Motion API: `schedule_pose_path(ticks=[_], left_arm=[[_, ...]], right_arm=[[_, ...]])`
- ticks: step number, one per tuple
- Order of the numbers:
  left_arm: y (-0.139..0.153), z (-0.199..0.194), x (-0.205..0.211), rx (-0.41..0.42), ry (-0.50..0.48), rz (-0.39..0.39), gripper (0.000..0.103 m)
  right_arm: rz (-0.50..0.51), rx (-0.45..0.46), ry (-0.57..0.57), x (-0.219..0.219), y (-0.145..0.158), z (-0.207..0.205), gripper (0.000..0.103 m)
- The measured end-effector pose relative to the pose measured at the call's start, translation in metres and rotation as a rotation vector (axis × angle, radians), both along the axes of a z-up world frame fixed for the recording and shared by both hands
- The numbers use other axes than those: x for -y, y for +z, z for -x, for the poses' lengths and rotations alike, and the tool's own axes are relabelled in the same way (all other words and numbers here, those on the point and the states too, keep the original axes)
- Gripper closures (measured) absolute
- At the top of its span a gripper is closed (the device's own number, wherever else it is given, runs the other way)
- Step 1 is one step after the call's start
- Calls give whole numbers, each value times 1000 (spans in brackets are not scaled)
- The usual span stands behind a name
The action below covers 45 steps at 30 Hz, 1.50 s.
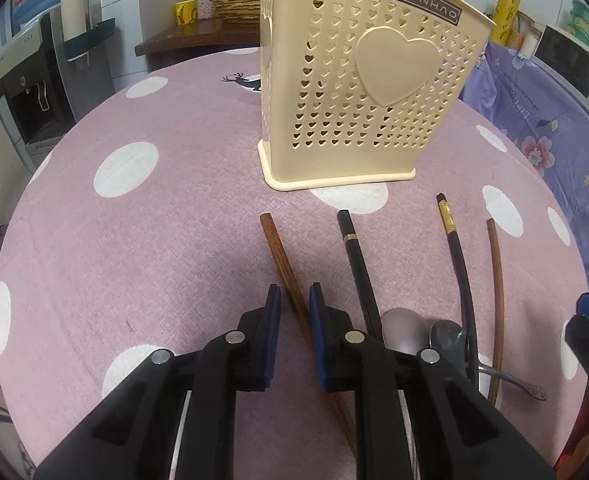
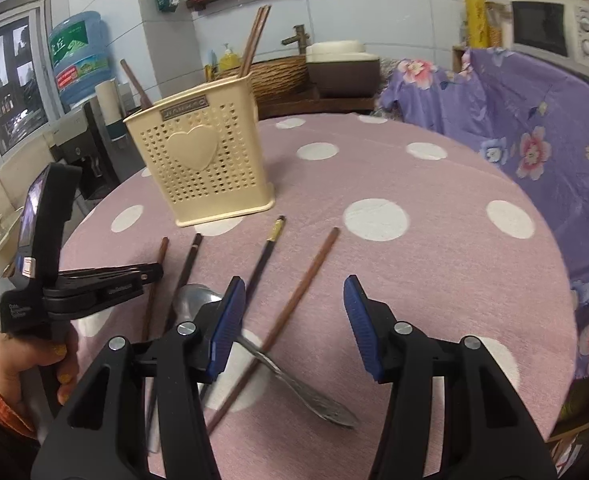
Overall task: Organize utensils
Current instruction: 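Grasp a brown chopstick with the left tool while the right tool grasps a gold-tipped chopstick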
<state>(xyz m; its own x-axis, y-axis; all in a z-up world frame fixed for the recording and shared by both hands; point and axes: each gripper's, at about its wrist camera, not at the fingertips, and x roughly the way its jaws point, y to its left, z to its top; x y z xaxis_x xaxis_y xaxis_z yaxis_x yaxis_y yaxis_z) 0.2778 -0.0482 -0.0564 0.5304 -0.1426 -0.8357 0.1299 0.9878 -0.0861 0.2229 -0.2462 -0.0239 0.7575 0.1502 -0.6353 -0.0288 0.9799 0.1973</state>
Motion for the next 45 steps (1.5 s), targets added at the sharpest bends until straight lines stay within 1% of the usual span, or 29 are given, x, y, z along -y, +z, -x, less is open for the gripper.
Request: schedule_pose_path(ticks=[1,3,4,8,10,13,17,20,26,30,34,45], left_arm=[[0,-1,1,0,0,-2,87],[0,-4,2,-1,0,1,87],[0,-5,1,-2,5,11,87],[-1,-8,-3,-10,25,44,87],[-1,-8,-1,-7,25,35,87],[-1,-7,2,-1,25,24,87],[-1,-8,5,3,16,9,87],[-1,-10,6,0,15,12,87],[-1,-13,8,-4,10,10,88],[-1,-15,8,-3,15,7,92],[-1,-16,9,2,18,0,93],[-1,-21,6,-11,60,19,95]], right_arm=[[-10,-18,17,-3,0,-8,51],[17,-58,35,-12,-3,-28,52],[24,-74,35,-15,-5,-37,56],[65,-156,30,-31,-14,-79,64],[125,-191,8,-41,-23,-96,68],[132,-240,-18,-46,-34,-110,74],[142,-261,-29,-51,-43,-116,78],[169,-248,-37,-56,-44,-117,80],[161,-247,-72,-56,-44,-126,87],[157,-249,-83,-56,-44,-133,93],[133,-252,-91,-53,-43,-138,94],[115,-254,-90,-49,-44,-142,95]])
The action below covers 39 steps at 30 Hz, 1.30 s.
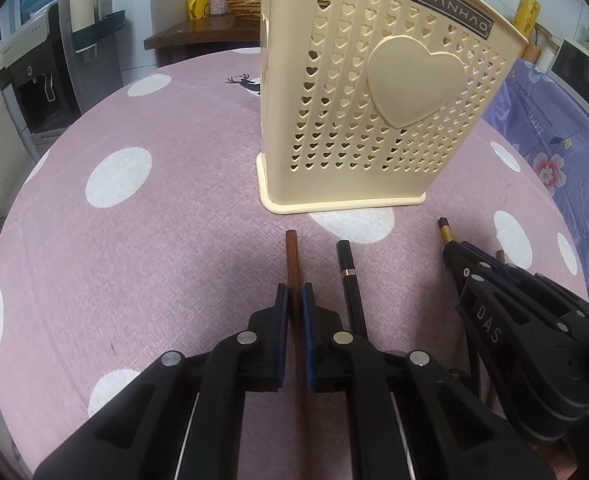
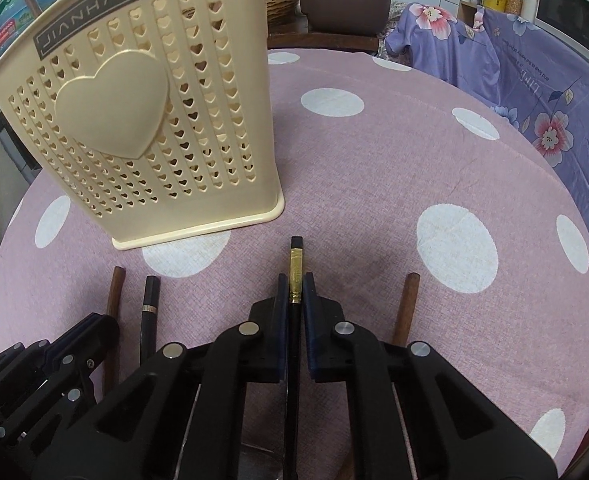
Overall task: Organize utensils
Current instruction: 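Grasp a brown chopstick with the left tool while the right tool grasps a gold-tipped chopstick, then lift both chopsticks upright and lower them into the cream basket, opening both tools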
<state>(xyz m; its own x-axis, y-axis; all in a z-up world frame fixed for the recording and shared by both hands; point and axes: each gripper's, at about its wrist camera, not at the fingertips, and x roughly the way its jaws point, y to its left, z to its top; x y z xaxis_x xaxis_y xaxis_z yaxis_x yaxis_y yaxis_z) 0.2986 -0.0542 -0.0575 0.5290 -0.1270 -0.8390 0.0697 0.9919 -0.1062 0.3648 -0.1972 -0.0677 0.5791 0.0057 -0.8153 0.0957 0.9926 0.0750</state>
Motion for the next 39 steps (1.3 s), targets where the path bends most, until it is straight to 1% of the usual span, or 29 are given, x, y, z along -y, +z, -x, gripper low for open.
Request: schedule_pose_path(ticks=[3,5,6,9,11,14,16,19,21,23,25,30,39], left_arm=[[0,-1,-2,-6,6,14,95],[0,-2,-6,-13,10,47,95],[0,-2,-8,-14,16,61,96],[7,2,-15,7,18,118,96],[21,13,-20,54,15,133,96],[47,30,-30,127,10,171,96],[66,44,-38,183,4,193,96],[95,73,-47,281,-11,218,96],[108,89,-50,326,-25,229,96],[119,108,-52,374,-43,222,96],[124,119,-51,399,-52,222,96],[129,132,-58,421,-50,251,96],[137,137,-62,444,-51,264,96]], right_arm=[[-42,1,-1,4,1,0,95],[-70,11,5,8,3,3,95],[-115,26,17,11,6,6,95],[-194,62,37,19,16,15,95],[-224,107,62,25,27,25,95],[-234,187,103,32,49,45,95],[-229,250,128,38,67,64,95],[-249,334,155,51,92,95,95],[-252,390,167,61,108,117,95],[-249,430,179,67,120,137,95],[-247,463,197,72,131,157,95],[-252,500,212,81,142,185,95],[-269,496,217,84,145,187,95]])
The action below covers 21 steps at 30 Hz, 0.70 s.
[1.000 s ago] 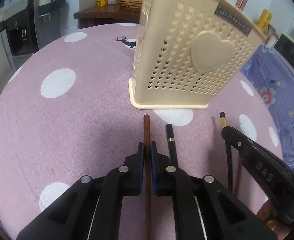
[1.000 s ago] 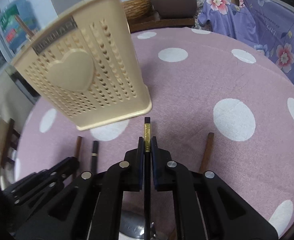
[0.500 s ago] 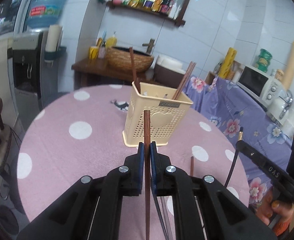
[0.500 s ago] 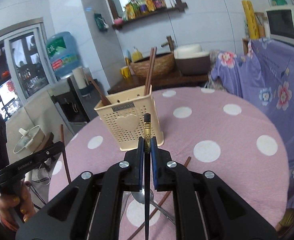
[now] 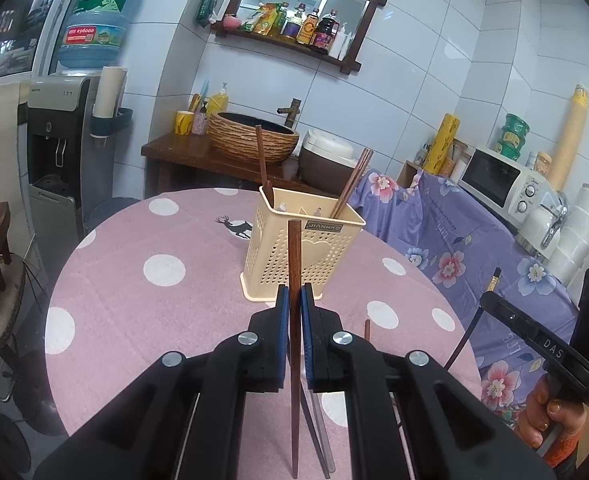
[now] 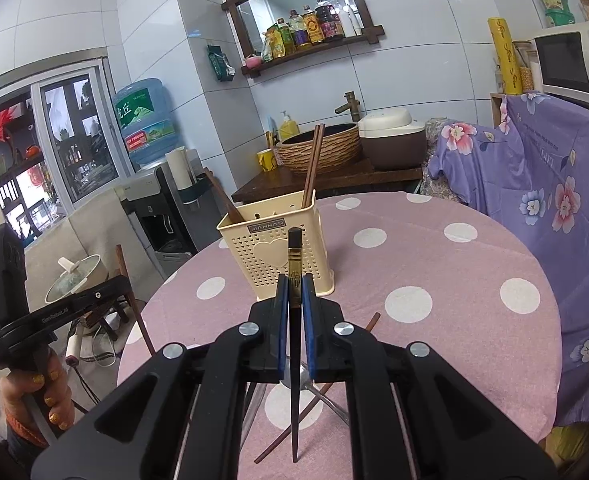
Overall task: Organize utensils
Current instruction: 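Lift both chopsticks upright and lower them into the cream basket, opening both tools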
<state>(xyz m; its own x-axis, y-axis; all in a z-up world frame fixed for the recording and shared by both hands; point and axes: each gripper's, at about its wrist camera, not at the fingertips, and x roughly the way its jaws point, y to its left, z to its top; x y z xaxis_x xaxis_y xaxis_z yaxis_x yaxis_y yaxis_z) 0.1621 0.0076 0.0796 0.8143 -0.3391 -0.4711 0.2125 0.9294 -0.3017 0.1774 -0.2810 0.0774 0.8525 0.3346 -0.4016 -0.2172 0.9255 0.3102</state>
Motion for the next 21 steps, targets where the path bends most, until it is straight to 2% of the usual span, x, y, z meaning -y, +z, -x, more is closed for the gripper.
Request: schedule_pose_path(ticks=[6,13,16,21], left_arm=[[9,-4,-1,19,-5,9,96],[32,-19,-1,53,-16,12,96],[56,-29,2,79,-38,16,96],[115,-55,2,149,-44,66,96]], right_arm=[[6,23,20,-5,13,-2,95],[51,82,45,-19,48,-16,95],[71,113,47,-25,71,-30,95],[101,201,21,-36,129,-61,95]])
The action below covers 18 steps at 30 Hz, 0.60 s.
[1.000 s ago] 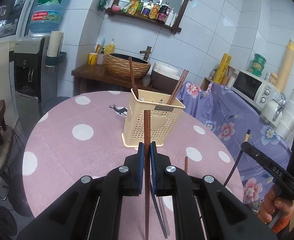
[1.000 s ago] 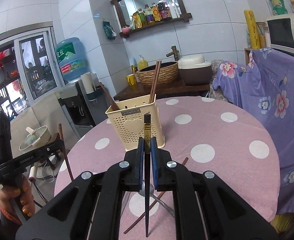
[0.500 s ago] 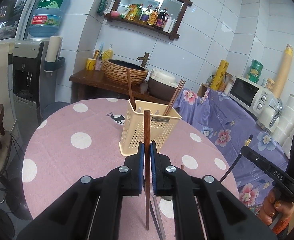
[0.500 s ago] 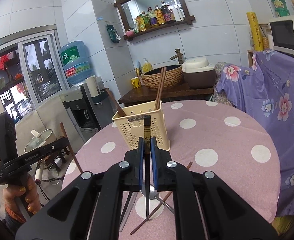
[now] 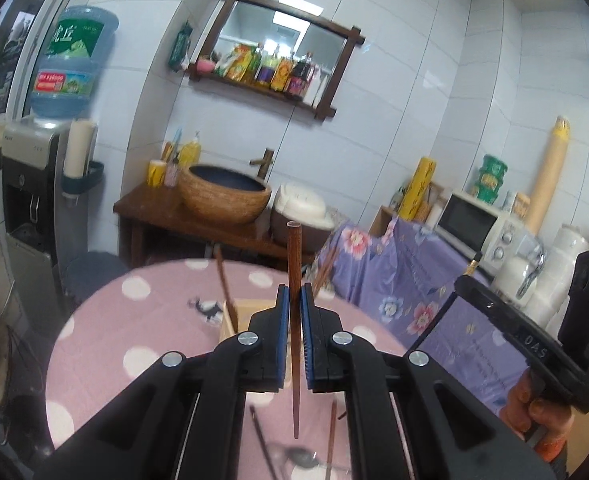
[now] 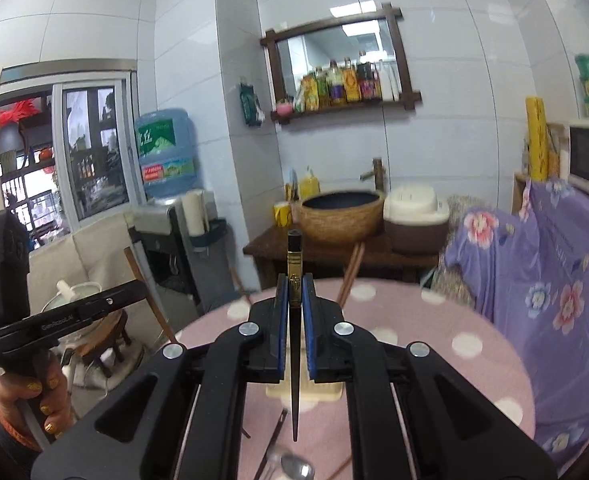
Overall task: Organize utensils
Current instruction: 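Lift both chopsticks upright and lower them into the cream basket, opening both tools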
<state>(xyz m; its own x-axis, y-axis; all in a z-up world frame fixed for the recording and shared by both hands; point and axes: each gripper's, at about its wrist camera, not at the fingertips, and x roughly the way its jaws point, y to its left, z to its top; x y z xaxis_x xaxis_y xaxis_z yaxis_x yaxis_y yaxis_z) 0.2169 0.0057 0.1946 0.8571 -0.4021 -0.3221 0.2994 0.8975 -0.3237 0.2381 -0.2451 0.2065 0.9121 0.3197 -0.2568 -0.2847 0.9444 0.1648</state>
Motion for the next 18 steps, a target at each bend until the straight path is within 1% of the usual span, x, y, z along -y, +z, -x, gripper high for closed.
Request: schedule_pose_path(ticks=[4,5,7,9,10,12,18], left_arm=[[39,-26,1,48,22,32,96],[47,-35,2,61,43,33,96],[55,-51,4,88,85,26,96],[54,-66,6,80,99,25,96],[50,-75,8,74,113,19,96],[37,-89,10,48,120,10,96],[-22,-111,18,-49,133,-36,96]], right_arm=[[11,74,-53,-9,45,-31,95],[13,86,-66,-11,53,-39,95],[7,98,-94,-16,63,-59,95],[12,103,-113,-21,67,-74,95],[22,111,-129,-24,64,-84,95],[23,85,-134,-28,54,-99,95],[21,-54,-146,-31,-16,-139,95]])
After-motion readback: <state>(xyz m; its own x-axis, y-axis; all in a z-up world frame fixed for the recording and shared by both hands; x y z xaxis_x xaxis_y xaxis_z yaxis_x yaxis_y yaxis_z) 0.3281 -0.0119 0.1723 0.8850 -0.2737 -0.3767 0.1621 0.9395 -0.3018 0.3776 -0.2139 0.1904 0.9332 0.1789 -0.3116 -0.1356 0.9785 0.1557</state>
